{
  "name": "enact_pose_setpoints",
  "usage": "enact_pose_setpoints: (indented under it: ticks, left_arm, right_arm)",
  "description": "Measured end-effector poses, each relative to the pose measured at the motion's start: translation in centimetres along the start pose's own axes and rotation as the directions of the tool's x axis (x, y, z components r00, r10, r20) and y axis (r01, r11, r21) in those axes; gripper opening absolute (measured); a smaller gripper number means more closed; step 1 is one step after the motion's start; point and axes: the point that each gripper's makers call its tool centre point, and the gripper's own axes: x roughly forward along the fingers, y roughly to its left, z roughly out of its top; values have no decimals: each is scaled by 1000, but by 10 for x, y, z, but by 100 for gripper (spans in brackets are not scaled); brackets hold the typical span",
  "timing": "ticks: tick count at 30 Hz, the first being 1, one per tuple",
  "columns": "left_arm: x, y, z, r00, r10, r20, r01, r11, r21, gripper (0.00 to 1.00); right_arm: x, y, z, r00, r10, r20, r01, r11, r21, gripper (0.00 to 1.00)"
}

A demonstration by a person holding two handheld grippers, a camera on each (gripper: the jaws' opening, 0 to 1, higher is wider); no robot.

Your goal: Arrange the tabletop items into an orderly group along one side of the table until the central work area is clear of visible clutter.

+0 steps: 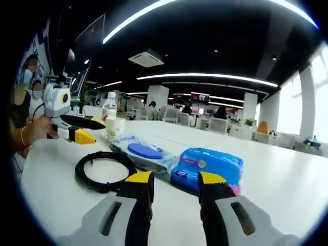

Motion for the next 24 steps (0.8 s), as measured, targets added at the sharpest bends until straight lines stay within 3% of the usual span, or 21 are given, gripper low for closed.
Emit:
enact_pose_setpoints:
  ticks: [2, 9, 13, 17, 22, 24]
  left_arm:
    - [-6, -8, 3, 998, -46, 30, 47, 998, -44, 58]
    - [-24, 1, 3, 999, -10, 46, 11, 1000, -29, 62]
    - [-30, -1, 3, 997, -45, 68, 49, 997, -56, 66]
    - [-41, 19, -1, 998, 28, 53, -31, 998, 46, 68]
    - [-52, 22, -4, 997, 26, 70, -27, 999, 24, 73]
    - [-55, 20, -7, 998, 20, 62, -22, 1000, 19, 80]
  right_arm:
    - [-2, 3, 2, 1000, 8, 4, -8, 1000, -8, 35]
    - [-5, 13, 7, 999, 43, 20, -42, 999, -14, 41]
    - [-9, 24, 9, 997, 65, 29, -65, 998, 3, 50]
    - [-18, 33, 12, 995, 85, 59, -85, 996, 5, 54]
    - [-26, 32, 10, 995, 78, 57, -79, 997, 20, 59]
    - [-29, 30, 10, 996, 60, 62, -60, 998, -2, 59]
